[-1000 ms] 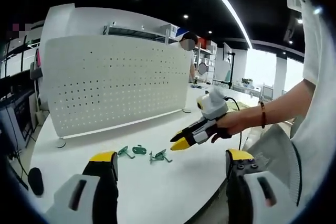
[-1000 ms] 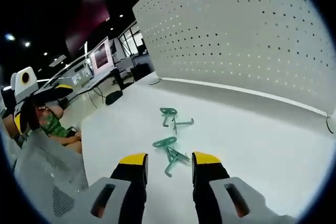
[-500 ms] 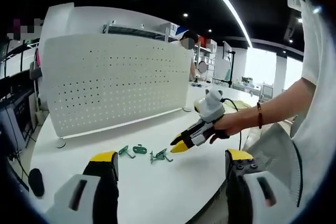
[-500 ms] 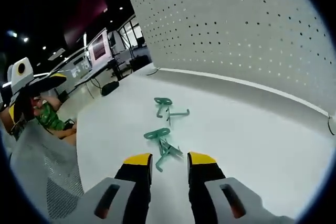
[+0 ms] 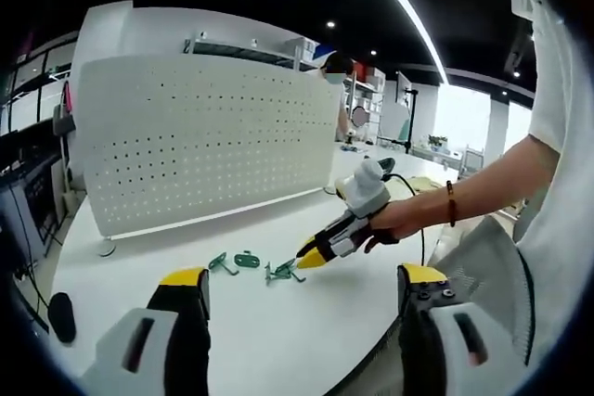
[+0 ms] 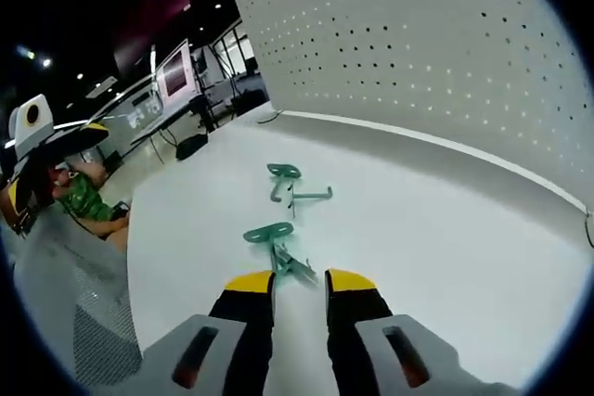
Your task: Insert the hook assembly into the mounting plate slot until the hook locks in place.
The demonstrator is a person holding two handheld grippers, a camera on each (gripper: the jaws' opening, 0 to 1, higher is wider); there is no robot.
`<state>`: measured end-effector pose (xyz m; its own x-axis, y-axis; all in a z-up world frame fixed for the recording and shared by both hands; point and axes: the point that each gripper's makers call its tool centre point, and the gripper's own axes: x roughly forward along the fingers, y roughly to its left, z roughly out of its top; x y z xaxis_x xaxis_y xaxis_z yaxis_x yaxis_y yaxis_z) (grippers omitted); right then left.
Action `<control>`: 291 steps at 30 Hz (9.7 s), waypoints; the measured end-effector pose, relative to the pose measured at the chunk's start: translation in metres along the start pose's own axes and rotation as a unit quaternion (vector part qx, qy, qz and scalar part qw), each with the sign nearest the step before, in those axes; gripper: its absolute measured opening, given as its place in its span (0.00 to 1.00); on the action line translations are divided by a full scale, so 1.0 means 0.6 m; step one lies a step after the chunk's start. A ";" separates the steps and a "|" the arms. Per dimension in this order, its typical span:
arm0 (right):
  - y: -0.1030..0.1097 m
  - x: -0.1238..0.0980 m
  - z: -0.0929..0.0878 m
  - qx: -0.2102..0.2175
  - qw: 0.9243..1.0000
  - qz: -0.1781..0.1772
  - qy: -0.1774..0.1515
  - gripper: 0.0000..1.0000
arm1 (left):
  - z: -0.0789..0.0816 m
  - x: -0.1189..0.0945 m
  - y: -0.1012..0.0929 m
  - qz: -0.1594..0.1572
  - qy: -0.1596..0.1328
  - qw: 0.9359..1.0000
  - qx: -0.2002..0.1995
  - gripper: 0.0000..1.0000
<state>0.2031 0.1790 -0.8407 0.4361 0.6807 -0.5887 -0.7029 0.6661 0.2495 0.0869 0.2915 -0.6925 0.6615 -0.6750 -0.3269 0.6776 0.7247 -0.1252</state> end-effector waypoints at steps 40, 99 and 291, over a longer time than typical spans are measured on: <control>-0.001 0.024 -0.002 -0.050 0.999 0.018 0.006 0.04 | 0.001 0.006 -0.002 -0.008 0.000 1.000 -0.008 0.84; 0.106 -0.072 0.042 0.090 0.994 0.043 -0.036 0.01 | 0.018 0.007 -0.030 -0.039 -0.018 0.999 0.023 0.75; 0.286 -0.099 0.048 0.093 0.992 0.081 0.026 0.00 | -0.085 0.025 -0.041 -0.005 0.161 0.932 0.324 0.04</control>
<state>0.0730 0.2616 -0.7406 0.2926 0.7703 -0.5666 -0.6437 0.5968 0.4790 0.0637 0.2706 -0.7423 0.5947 -0.5287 -0.6056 0.8036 0.4123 0.4293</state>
